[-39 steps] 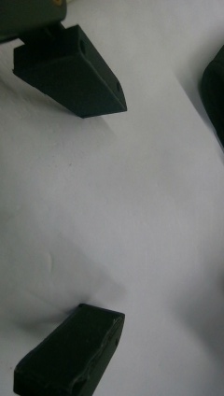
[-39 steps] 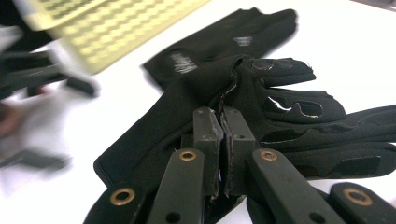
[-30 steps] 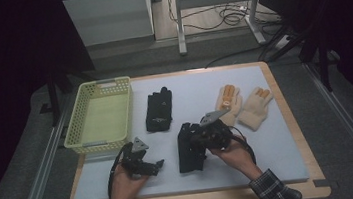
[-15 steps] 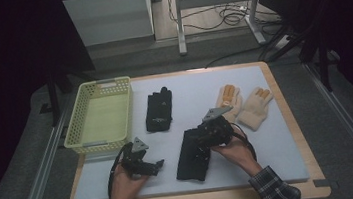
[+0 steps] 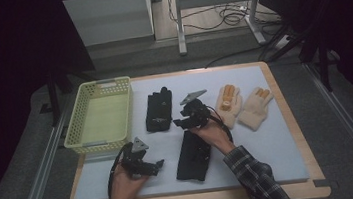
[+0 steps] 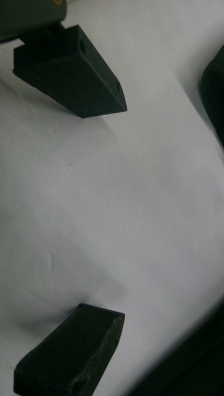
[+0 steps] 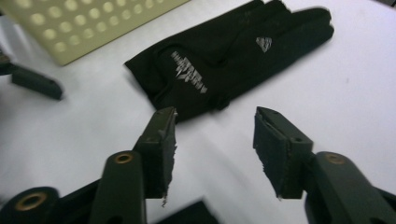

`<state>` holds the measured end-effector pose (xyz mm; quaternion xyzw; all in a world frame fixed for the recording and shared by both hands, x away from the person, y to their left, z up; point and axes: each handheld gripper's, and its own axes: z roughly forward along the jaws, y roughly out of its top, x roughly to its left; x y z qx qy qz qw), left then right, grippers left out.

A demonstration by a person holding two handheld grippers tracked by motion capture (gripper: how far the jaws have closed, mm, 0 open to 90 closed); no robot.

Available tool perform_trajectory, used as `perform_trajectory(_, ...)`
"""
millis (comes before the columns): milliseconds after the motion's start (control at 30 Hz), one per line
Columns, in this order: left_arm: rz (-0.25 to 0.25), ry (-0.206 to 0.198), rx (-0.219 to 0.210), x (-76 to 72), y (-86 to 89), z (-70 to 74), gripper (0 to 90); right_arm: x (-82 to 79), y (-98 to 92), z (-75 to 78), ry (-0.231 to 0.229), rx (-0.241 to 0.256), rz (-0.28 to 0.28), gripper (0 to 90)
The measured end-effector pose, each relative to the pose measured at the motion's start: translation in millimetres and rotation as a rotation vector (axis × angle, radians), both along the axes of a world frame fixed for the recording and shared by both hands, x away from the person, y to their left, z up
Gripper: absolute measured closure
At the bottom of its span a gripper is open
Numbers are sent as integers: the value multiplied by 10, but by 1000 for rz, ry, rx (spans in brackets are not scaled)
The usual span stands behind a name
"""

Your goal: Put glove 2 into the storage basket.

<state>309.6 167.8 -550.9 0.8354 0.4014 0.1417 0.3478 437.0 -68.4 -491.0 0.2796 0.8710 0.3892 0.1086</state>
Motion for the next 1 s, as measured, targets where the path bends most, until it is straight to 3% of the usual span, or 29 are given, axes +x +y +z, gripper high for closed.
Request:
perform_trajectory(67, -1, 0, -1, 0, 1, -1, 30, 102, 72, -7, -11, -6, 2, 537)
perform_trajectory(200, 0, 1, -3, 0, -1, -1, 30, 272, 178, -48, 16, 8, -3, 576)
perform_trajectory(433, 0, 1, -3, 0, 0, -1, 30, 533, 386, -159, 29, 7, -4, 568)
perform_trajectory(500, 0, 1, -3, 0, 0, -1, 30, 613, 480, -194, 18, -4, -9, 526)
perform_trajectory(767, 0, 1, -3, 0, 0, 0, 30, 721, 717, -240, 10, -18, 13, 423)
perform_trajectory(933, 0, 1, -3, -1, 0, -1, 30, 758, 867, -362, -14, -93, 18, 385)
perform_trajectory(1000, 0, 0, -3, -1, 0, -1, 30, 783, 859, -414, 3, -63, 10, 413)
